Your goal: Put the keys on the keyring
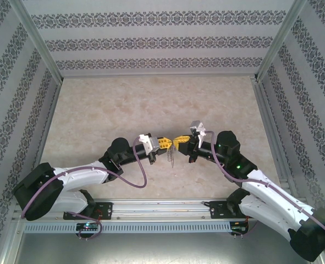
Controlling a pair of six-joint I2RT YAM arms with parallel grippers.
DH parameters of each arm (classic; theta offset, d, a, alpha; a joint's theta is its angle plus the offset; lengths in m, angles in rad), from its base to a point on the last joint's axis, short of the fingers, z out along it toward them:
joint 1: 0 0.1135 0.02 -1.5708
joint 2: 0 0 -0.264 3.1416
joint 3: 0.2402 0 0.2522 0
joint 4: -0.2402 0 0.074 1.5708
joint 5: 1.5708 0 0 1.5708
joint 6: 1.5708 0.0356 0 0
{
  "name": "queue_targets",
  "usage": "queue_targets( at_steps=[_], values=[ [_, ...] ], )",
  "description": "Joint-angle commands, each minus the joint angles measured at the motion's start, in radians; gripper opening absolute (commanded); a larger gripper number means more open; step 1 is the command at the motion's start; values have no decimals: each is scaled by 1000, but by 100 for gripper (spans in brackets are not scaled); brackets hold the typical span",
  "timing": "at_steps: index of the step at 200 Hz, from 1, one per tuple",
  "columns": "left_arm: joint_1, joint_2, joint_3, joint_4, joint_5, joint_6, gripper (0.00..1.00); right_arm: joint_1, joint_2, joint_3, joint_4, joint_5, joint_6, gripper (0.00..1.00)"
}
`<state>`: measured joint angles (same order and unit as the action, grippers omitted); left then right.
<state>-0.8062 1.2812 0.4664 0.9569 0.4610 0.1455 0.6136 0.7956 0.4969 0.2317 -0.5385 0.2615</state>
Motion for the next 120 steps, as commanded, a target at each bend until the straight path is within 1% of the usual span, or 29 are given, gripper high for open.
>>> queue_targets(
  at_steps=[1, 34, 61, 98, 120],
  values=[
    [-25, -3, 34, 92, 36, -22, 0, 12, 7, 16, 34, 46, -23, 0],
    [-25, -7, 29, 102, 33, -23, 0, 6, -6, 3, 10, 77, -40, 0],
    [-26, -9, 22, 115, 27, -24, 0, -19, -25, -11, -4, 78, -32, 0],
    [-25, -10, 17, 128, 24, -26, 0, -60, -33, -27, -8, 48, -15, 0],
    [-25, -10, 15, 132, 23, -24, 0, -67, -20, -27, -1, 21, -13, 0]
  ],
)
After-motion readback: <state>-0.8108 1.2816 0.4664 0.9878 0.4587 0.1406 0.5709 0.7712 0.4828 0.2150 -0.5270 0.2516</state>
